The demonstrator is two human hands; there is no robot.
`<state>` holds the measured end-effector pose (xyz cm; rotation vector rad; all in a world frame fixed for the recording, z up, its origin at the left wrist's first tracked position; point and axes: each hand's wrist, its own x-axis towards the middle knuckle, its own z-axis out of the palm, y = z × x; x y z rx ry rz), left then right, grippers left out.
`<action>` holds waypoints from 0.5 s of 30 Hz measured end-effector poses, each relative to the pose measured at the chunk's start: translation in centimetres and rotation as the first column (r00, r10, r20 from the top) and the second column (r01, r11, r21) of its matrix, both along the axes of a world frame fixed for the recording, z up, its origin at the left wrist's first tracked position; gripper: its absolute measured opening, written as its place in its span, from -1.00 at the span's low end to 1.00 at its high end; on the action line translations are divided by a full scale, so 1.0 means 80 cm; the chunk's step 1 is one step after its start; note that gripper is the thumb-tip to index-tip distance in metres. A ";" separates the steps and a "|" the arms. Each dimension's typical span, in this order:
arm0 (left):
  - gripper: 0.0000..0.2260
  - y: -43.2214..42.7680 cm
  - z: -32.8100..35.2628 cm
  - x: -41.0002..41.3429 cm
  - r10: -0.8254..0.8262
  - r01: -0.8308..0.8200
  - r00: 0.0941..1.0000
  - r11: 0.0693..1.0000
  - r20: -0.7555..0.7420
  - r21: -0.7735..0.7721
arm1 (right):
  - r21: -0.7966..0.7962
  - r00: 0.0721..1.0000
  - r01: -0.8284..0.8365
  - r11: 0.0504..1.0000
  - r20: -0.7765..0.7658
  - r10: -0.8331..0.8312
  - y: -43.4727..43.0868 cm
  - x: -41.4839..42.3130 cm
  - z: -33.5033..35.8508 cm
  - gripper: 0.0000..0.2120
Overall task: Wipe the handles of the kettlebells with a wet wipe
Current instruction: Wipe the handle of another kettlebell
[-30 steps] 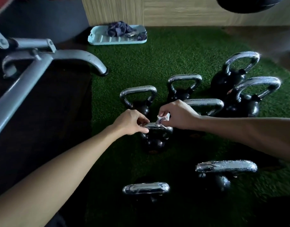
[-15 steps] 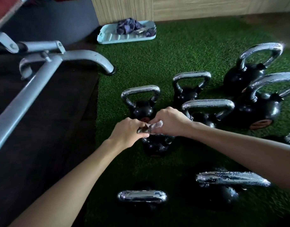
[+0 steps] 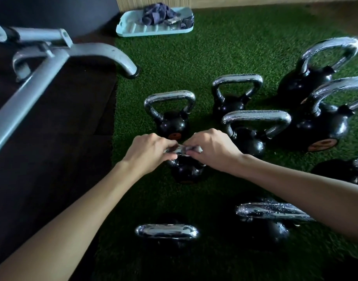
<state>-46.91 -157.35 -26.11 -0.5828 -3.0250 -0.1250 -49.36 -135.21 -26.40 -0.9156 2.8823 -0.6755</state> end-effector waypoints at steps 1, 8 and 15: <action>-0.58 -0.001 -0.004 0.001 -0.018 0.018 0.999 1.000 -0.039 0.003 | 0.007 1.000 -0.009 1.000 -0.008 0.009 -0.004 -0.001 0.001 -0.77; -0.66 -0.042 -0.020 0.029 -0.061 0.062 0.996 0.998 -0.059 0.026 | -0.186 0.996 0.079 0.979 -0.018 -0.084 0.028 0.018 -0.021 -0.80; -0.66 -0.098 -0.054 0.067 -0.044 0.050 0.992 0.998 -0.119 0.049 | -0.242 0.999 -0.037 0.970 -0.011 0.035 -0.013 0.030 -0.016 -0.80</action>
